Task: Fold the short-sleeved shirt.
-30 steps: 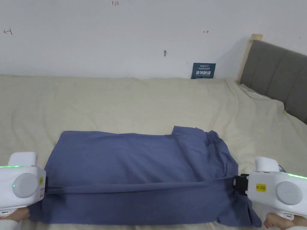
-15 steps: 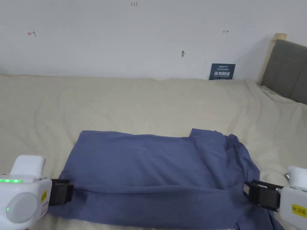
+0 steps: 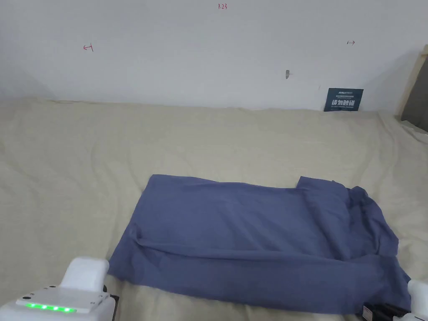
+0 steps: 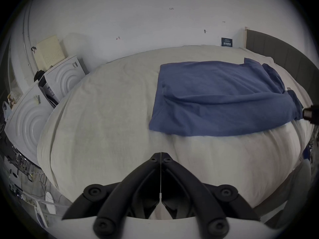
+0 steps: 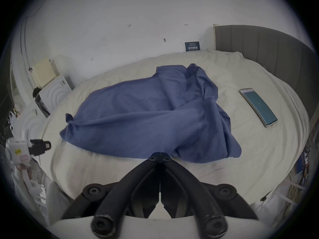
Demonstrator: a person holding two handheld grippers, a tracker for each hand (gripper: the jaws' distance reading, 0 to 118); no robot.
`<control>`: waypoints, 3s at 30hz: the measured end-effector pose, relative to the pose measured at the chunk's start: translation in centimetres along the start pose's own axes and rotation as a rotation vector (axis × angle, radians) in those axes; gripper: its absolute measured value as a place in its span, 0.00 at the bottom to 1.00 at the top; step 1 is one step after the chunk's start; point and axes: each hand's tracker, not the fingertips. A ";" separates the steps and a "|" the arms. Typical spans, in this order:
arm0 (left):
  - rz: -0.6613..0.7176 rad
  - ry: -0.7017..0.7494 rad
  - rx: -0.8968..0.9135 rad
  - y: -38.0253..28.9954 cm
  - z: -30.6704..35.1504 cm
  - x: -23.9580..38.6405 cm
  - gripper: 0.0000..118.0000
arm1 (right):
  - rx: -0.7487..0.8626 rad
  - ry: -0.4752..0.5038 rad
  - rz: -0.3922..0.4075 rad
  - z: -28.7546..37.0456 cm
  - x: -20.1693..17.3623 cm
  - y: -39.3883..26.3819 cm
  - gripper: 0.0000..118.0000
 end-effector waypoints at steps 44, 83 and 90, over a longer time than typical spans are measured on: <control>0.079 -0.095 -0.092 5.1 -6.5 -0.3 0.08 | -0.003 -0.062 -0.157 0.3 7.8 0.2 0.26; 0.063 -0.105 -0.059 1.0 2.2 -1.6 0.08 | -0.020 -0.135 -0.008 3.9 6.6 0.9 0.10; 0.096 -0.103 -0.135 -4.4 4.1 -1.5 0.08 | -0.105 -0.103 -0.038 5.8 8.3 -3.5 0.10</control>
